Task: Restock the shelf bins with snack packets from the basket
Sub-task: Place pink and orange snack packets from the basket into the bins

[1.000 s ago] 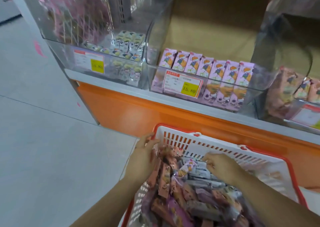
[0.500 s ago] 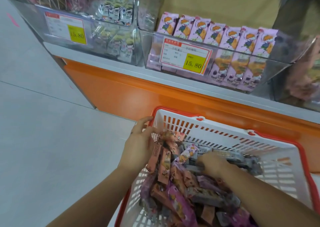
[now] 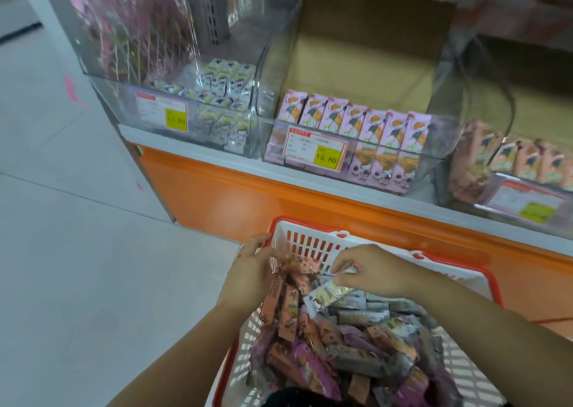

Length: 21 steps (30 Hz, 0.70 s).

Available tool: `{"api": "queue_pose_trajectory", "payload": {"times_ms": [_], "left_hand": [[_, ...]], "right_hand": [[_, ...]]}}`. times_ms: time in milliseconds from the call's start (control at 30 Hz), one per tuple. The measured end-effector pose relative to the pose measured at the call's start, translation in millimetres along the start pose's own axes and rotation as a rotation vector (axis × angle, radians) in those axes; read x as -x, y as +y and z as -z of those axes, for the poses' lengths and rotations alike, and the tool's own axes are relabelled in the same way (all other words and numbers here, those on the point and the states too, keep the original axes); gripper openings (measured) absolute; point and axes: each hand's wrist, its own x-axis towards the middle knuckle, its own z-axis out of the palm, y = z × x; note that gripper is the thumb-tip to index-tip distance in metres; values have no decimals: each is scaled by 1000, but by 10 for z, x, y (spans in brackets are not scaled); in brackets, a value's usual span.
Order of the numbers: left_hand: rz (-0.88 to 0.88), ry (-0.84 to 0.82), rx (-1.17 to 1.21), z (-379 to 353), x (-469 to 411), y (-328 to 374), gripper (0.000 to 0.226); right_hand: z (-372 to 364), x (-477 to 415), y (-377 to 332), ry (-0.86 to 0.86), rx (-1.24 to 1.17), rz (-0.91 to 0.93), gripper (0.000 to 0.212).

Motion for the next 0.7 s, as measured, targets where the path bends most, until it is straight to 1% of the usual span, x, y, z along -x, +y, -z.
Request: {"api": "queue_pose_trajectory", "payload": {"times_ms": [67,167,233,333,433,567,633,700], "left_hand": [[-19,20,139,181,46,147,32],[-132,-30,290,595,172,446,17],[-189,-59,360,893,266,616,23],[-178,-63,439,1271,356,796,28],[-125,7,574,1555,391,903,31],[-91,163,766,1889,372,932,34],[-77,209,793,2046,326,907,31],[-42,254,784,2185,251,845,27]], "right_hand": [[168,194,-247,58,-31,74,13],[407,393,-588,153,-59,156,18],[548,462,-809,219,-84,209,19],[692,498,-1101,311,-136,301,17],[777,421,-1342,428,-228,388,18],[894,208,-1685,538,-417,450,30],[978,106,-1855,570,-486,479,30],[1096,17,-1980,605,-482,489,30]]}}
